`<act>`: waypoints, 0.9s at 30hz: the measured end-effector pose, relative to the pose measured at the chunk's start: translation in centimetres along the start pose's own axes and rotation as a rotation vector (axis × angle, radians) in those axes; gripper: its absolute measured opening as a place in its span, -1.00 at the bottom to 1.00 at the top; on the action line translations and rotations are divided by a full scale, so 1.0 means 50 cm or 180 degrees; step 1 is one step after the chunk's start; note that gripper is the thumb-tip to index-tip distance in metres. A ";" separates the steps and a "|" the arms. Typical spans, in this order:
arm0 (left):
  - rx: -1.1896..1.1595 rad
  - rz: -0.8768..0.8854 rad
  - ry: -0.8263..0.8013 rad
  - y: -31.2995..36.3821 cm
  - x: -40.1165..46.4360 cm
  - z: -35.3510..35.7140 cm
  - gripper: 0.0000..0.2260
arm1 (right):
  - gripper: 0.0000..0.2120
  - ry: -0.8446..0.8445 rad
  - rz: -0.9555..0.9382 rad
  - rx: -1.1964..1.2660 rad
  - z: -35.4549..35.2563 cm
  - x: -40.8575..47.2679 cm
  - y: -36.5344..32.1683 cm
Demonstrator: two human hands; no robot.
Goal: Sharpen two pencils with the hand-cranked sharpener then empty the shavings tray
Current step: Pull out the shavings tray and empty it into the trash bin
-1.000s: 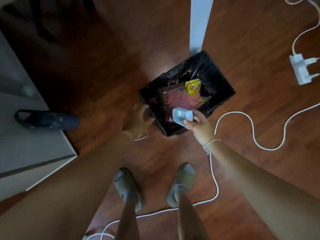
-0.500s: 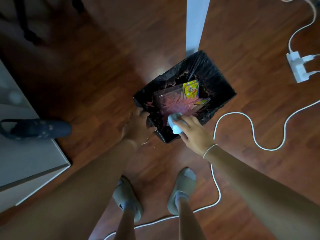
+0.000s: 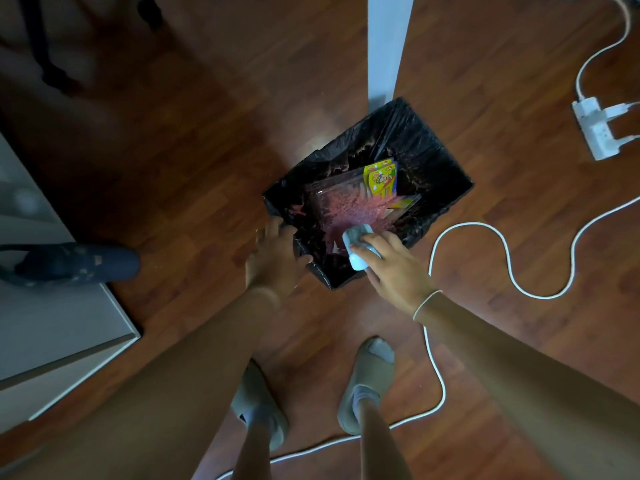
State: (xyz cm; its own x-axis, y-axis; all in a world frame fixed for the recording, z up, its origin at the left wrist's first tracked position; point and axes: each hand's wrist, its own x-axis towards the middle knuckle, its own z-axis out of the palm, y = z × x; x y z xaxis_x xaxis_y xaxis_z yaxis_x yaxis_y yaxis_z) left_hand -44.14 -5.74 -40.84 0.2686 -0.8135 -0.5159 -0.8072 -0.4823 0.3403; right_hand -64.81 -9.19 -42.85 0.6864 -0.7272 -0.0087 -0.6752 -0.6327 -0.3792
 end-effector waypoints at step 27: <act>-0.0041 0.0406 -0.0045 0.098 -0.047 -0.146 -0.53 | -0.76 0.0633 0.3307 0.4328 -0.205 0.062 -0.042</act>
State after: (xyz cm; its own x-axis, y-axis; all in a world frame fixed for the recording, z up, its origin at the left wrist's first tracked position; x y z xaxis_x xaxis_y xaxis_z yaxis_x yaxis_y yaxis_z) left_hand -44.89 -8.55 -32.23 0.1567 -0.8639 -0.4787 -0.8275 -0.3794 0.4138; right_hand -64.05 -12.84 -32.62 0.0323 -0.7397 -0.6722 -0.0128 0.6722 -0.7403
